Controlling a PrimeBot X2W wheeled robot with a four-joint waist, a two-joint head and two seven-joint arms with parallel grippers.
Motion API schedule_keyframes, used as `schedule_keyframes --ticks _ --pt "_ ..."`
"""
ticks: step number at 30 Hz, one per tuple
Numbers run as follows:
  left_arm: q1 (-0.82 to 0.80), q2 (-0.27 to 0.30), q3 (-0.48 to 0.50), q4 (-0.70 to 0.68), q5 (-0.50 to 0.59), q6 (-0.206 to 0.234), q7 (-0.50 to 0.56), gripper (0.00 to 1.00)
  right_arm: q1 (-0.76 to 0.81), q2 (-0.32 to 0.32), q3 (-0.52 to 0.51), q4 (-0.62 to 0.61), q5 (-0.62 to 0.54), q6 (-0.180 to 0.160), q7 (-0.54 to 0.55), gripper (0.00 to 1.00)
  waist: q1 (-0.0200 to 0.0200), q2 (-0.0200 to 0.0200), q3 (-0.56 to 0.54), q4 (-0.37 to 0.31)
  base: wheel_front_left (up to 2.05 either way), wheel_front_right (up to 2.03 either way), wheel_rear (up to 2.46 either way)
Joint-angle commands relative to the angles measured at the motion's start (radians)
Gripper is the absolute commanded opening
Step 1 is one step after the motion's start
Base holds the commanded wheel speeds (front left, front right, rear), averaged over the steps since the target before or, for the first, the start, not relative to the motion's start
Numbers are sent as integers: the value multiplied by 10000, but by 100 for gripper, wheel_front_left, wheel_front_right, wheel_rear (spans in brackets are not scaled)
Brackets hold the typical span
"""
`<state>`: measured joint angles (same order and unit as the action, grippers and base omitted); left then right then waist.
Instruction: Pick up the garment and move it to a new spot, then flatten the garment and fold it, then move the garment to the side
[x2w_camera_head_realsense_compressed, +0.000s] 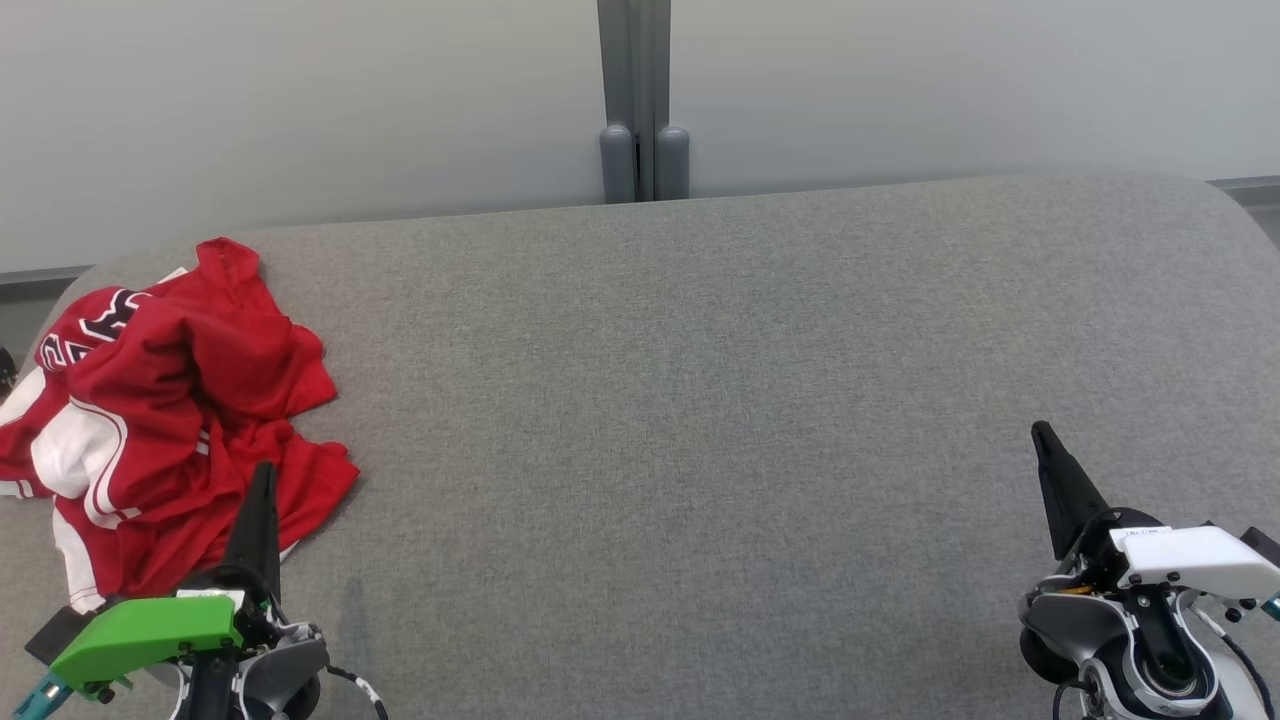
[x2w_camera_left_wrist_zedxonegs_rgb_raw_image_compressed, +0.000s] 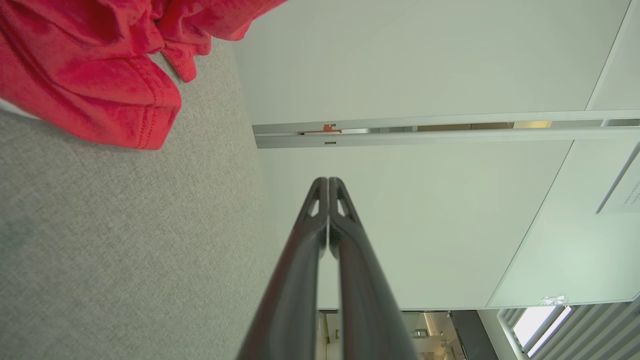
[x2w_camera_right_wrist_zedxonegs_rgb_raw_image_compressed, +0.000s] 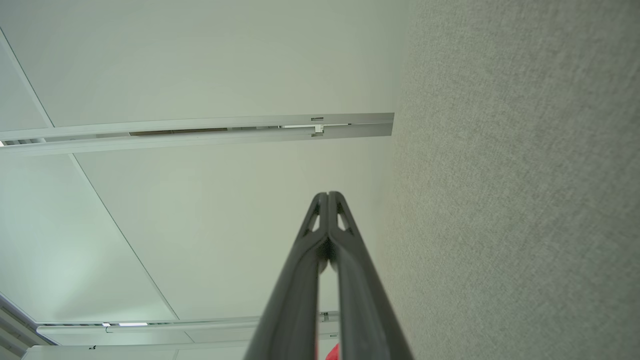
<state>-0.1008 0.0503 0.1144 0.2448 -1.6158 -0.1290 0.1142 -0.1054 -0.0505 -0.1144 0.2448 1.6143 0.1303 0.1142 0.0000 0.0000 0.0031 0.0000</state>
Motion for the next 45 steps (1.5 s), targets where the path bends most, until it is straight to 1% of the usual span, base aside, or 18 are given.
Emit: schedule_keyframes --ticks 1,8,9,13,19,24,27,31,37,45 --pt "-149 7 12 11 58 -39 18 0 -52 -3 1 15 -29 8 18 0 0 0 0 0 0 0 0" --pt "-149 7 12 11 58 -39 17 0 -52 -3 1 15 -29 8 18 0 0 0 0 0 0 0 0" --pt "0 0 -2 1 3 2 -5 100 -1 0 1 -2 -3 0 -7 100 0 0 0 0 0 0 0" --pt "271 -88 -38 320 4 8 -25 100 273 88 20 314 -6 -2 -25 100 0 0 3 -1 0 0 0" --pt "317 -79 -131 107 184 5 -334 100 290 79 104 108 -234 -1 -335 100 0 0 15 -3 0 0 0" --pt "326 -72 1 -65 520 3 -581 100 271 72 127 43 -403 0 -581 100 0 0 32 -2 0 0 0" --pt "344 -67 79 -118 754 2 -724 100 227 67 66 57 -810 1 -725 100 0 0 36 -1 0 0 0" --pt "312 -62 251 -199 1186 0 -898 100 142 61 -41 -36 -1963 2 -900 100 0 0 44 -5 0 0 0" --pt "220 -53 413 -599 1908 -2 -1150 100 0 54 21 -594 -3712 3 -1152 100 0 0 71 -10 0 0 0" --pt "250 -43 193 -1480 3669 -5 -1463 100 -135 46 295 -1541 -6195 4 -1467 100 0 0 116 3 0 0 0"
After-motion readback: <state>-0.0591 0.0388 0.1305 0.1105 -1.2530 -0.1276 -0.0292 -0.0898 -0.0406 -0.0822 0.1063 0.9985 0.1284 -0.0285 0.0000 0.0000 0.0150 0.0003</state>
